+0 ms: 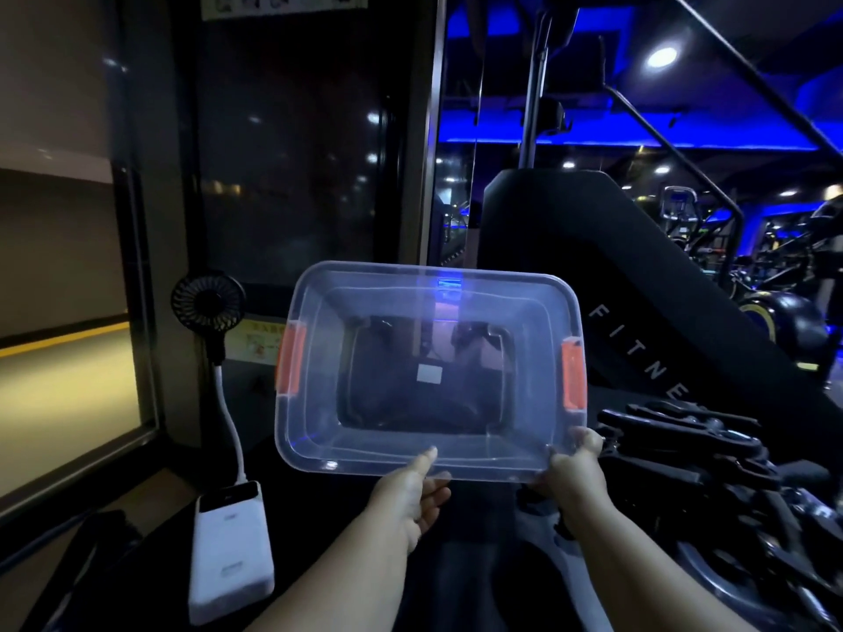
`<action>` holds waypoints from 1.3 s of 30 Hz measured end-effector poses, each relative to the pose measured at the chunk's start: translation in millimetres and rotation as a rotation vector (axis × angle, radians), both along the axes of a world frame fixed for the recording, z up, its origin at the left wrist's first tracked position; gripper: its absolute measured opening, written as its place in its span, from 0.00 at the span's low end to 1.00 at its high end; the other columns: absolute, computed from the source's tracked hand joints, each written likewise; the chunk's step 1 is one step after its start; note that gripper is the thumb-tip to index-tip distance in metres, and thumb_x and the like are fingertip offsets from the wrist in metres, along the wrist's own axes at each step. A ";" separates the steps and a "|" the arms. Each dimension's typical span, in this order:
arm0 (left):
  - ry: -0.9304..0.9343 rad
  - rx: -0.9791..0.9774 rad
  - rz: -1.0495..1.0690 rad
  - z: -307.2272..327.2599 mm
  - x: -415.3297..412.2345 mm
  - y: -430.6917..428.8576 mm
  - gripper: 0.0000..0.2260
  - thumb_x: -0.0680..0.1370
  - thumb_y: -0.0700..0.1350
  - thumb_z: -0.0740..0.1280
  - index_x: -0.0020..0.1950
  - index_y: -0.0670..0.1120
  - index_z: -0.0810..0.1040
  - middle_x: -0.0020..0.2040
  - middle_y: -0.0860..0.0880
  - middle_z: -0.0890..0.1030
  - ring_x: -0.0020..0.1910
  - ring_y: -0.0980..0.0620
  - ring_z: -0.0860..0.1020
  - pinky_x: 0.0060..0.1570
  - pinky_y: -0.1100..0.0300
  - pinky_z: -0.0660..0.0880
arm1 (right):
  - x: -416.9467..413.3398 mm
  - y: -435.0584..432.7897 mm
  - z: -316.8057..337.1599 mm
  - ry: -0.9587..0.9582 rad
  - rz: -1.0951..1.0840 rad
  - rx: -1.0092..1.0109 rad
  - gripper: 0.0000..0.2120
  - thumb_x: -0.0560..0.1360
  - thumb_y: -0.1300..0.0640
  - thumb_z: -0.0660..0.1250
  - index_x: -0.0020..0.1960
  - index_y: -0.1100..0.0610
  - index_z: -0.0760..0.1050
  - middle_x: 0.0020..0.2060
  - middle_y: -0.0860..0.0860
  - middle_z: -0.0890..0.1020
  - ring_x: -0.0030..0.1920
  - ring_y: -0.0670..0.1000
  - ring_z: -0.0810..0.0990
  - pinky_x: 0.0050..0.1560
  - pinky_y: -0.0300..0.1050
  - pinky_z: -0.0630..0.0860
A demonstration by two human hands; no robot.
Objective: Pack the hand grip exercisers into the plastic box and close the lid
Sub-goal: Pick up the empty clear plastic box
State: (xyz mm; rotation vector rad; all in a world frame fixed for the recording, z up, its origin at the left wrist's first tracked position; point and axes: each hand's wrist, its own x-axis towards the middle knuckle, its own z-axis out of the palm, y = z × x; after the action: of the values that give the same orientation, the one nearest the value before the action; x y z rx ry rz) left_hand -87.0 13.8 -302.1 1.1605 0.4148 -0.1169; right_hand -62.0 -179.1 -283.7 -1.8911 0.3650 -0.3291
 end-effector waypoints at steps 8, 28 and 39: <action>-0.002 -0.086 -0.068 -2.4 26.0 -29.5 0.12 0.75 0.53 0.70 0.46 0.43 0.78 0.34 0.50 0.85 0.34 0.53 0.81 0.27 0.63 0.73 | 26.9 4.8 -5.4 -0.052 0.081 0.002 0.19 0.75 0.64 0.58 0.58 0.44 0.57 0.42 0.58 0.80 0.42 0.64 0.81 0.47 0.61 0.79; -0.024 -0.214 0.029 -11.7 35.5 -68.8 0.12 0.73 0.49 0.73 0.49 0.42 0.78 0.33 0.47 0.81 0.29 0.54 0.79 0.24 0.65 0.74 | 17.9 -22.9 -23.4 -0.217 0.141 -0.197 0.16 0.72 0.64 0.68 0.49 0.44 0.70 0.38 0.44 0.79 0.34 0.39 0.78 0.31 0.29 0.68; -0.046 -0.258 0.196 -20.0 33.5 -55.8 0.06 0.76 0.44 0.69 0.45 0.42 0.78 0.32 0.46 0.82 0.28 0.52 0.79 0.24 0.63 0.75 | 12.5 -21.9 -36.2 -0.270 0.122 -0.134 0.19 0.73 0.63 0.69 0.58 0.46 0.69 0.43 0.47 0.75 0.40 0.45 0.77 0.44 0.36 0.76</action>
State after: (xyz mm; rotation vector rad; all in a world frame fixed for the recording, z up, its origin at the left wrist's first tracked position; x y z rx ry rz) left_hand -53.5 -42.0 -322.2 0.8621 0.4563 0.0267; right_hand -49.5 -201.0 -320.0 -1.9587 0.0470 -0.5299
